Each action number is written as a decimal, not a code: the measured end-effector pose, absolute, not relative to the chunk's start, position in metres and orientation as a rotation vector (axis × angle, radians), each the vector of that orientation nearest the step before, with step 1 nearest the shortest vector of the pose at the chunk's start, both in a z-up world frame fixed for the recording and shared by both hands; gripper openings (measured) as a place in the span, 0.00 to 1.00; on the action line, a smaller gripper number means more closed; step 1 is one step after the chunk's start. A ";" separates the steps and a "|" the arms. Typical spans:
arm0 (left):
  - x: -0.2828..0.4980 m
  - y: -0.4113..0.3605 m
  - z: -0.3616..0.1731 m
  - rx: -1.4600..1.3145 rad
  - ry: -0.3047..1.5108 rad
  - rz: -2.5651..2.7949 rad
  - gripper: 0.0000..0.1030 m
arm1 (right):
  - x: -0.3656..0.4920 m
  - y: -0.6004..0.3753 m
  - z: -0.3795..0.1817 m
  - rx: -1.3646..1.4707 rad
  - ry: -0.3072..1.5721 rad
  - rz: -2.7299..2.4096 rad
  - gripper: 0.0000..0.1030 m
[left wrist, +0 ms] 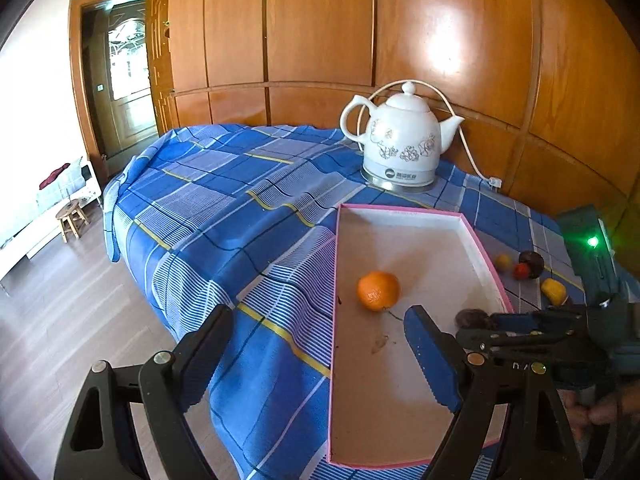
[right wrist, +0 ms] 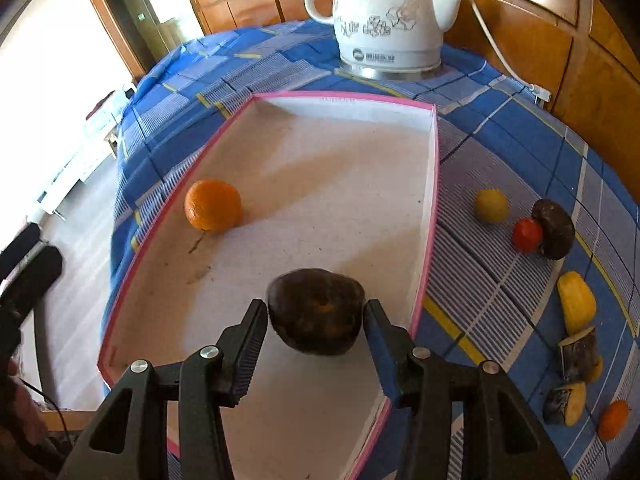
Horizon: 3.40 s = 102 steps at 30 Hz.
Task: Organize fruits
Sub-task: 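Lift the dark round fruit with the right tool and release it in the tray, then move the left tool to the small yellow-green fruit and grasp it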
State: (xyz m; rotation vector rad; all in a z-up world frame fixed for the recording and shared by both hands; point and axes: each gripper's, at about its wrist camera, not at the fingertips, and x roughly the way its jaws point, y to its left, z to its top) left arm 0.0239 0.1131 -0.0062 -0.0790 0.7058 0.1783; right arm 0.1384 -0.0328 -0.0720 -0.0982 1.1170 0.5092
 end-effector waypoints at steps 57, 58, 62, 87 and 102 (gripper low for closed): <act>0.119 -0.050 -0.009 0.295 0.836 -0.328 0.54 | 0.095 -0.321 -0.015 0.194 0.943 0.105 0.55; 0.126 -0.054 -0.010 0.304 0.847 -0.341 0.51 | 0.094 -0.318 -0.015 0.183 0.944 0.111 0.55; 0.155 -0.072 -0.018 0.357 0.880 -0.395 0.51 | 0.094 -0.315 -0.013 0.186 0.936 0.125 0.55; 0.220 -0.115 -0.077 0.540 0.965 -0.513 0.25 | 0.096 -0.339 -0.005 0.255 0.887 0.052 0.55; 0.142 -0.088 -0.038 0.218 0.926 -0.553 0.25 | 0.106 -0.361 -0.032 0.364 0.991 0.006 0.55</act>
